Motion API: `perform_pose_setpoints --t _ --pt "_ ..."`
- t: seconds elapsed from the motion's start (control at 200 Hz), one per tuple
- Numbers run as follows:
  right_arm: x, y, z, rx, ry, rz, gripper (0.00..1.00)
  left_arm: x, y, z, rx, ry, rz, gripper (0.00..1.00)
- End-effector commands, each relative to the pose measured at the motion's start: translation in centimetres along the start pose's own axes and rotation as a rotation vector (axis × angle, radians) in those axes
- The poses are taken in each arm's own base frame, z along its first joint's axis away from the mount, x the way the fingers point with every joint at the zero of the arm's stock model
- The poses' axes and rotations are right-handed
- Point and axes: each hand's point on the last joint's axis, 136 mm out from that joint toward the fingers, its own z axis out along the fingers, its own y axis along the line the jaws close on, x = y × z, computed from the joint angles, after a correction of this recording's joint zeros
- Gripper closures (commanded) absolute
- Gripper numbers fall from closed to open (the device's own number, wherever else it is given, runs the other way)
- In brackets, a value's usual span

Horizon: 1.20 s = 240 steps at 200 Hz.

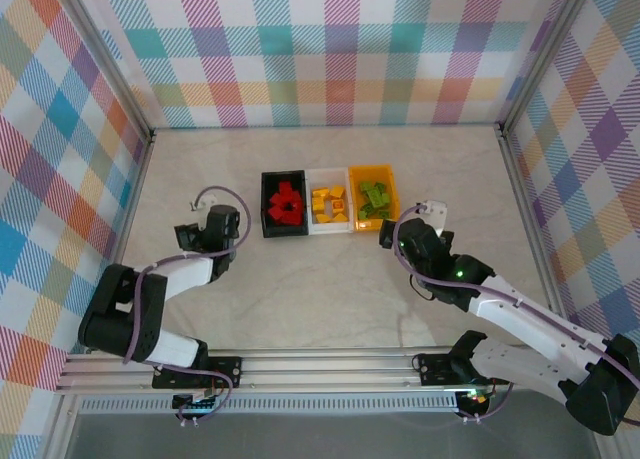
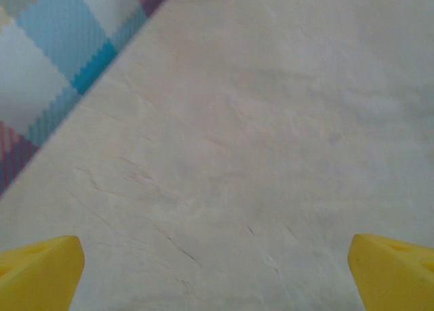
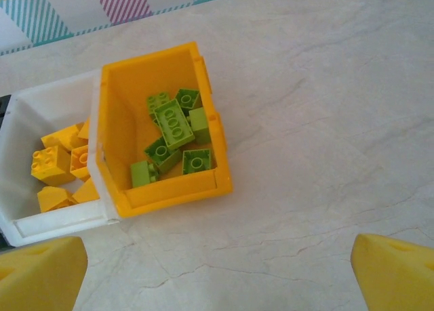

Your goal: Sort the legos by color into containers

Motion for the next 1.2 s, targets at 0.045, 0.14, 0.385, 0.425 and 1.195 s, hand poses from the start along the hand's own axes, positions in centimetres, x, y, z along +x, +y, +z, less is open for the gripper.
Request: perform_pose_setpoints --t 0.045,0.14,0.385,0.425,1.195 --pt "-0.3 -1.6 0.6 0.037 -0.050 0.002 0.00 -3.0 -3.3 1.1 0.178 -0.153 -0.013 0.00" --pt "-1.0 -1.7 1.3 0.019 -0.095 -0.016 0.00 -2.7 -3.6 1.0 0.219 -0.141 -0.013 0.00" --pt "-3.8 -7.9 4.6 0.228 -0.180 -0.017 0.00 -1.3 -3.8 0.9 0.388 -0.209 -0.088 0.00" --pt "-4.2 -8.8 5.1 0.252 -0.205 -0.038 0.00 -1.8 -3.7 0.5 0.394 -0.207 -0.097 0.00" --pt "-0.5 -11.2 15.8 -0.026 -0.225 -0.143 0.00 -1.4 -2.5 1.9 0.297 -0.143 -0.123 0.00"
